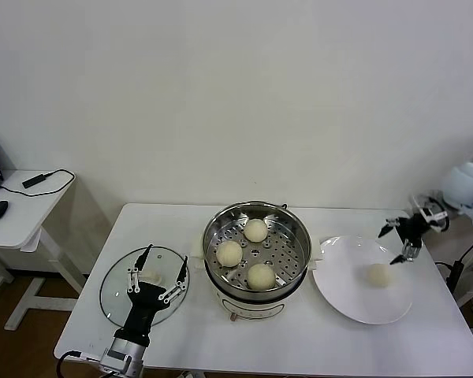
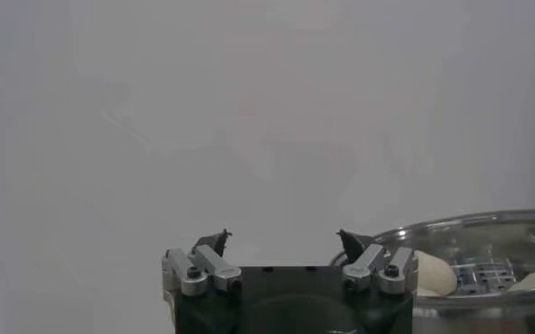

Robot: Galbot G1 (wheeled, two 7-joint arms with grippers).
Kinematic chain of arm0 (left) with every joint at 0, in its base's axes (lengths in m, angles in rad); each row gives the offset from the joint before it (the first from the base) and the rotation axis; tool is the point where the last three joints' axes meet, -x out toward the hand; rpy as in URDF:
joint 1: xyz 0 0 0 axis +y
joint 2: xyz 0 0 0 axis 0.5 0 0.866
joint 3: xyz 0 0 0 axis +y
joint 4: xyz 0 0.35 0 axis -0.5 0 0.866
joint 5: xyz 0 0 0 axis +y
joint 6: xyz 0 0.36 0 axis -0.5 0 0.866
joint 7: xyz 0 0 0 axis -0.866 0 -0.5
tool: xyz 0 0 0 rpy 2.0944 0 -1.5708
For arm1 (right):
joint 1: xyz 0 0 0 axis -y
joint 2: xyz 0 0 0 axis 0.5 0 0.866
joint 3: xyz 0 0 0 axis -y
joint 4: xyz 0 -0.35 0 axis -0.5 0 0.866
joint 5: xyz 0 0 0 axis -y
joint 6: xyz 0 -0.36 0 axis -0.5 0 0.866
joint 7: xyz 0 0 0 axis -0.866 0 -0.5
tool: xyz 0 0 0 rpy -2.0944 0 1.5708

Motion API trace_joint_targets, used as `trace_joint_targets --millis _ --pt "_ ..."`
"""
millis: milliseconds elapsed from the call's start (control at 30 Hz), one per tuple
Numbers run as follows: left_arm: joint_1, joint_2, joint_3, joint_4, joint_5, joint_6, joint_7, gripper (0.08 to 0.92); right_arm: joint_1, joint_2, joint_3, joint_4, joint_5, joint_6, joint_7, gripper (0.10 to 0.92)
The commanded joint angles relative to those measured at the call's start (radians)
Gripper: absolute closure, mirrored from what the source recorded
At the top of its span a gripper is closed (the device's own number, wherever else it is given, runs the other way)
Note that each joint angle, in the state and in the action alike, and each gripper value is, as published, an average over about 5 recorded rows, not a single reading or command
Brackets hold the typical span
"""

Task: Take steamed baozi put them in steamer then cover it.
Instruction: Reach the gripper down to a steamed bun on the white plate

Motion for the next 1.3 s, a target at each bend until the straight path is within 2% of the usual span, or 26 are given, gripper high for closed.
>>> trace_joint_targets --millis 33,833,1100,1300 --pt "0.002 -0.002 -0.003 0.0 0.0 -0.002 0.0 0.177 -0.175 0.017 0.071 -0.075 -0.049 -0.058 0.105 0.203" --pt "0.005 0.0 -0.016 0.011 -0.006 -0.012 0.0 0.177 -0.175 0.107 0.047 -0.142 -0.048 -0.072 0.112 0.207" --pt "0.003 0.0 -0.011 0.008 -0.01 -0.014 0.001 0.177 -0.166 0.096 0.041 -0.118 -0.039 -0.078 0.117 0.305" --pt "0.003 0.003 -0.009 -0.002 -0.01 -0.013 0.0 0.177 -0.065 0.058 -0.008 -0.039 -0.007 -0.088 0.091 0.377"
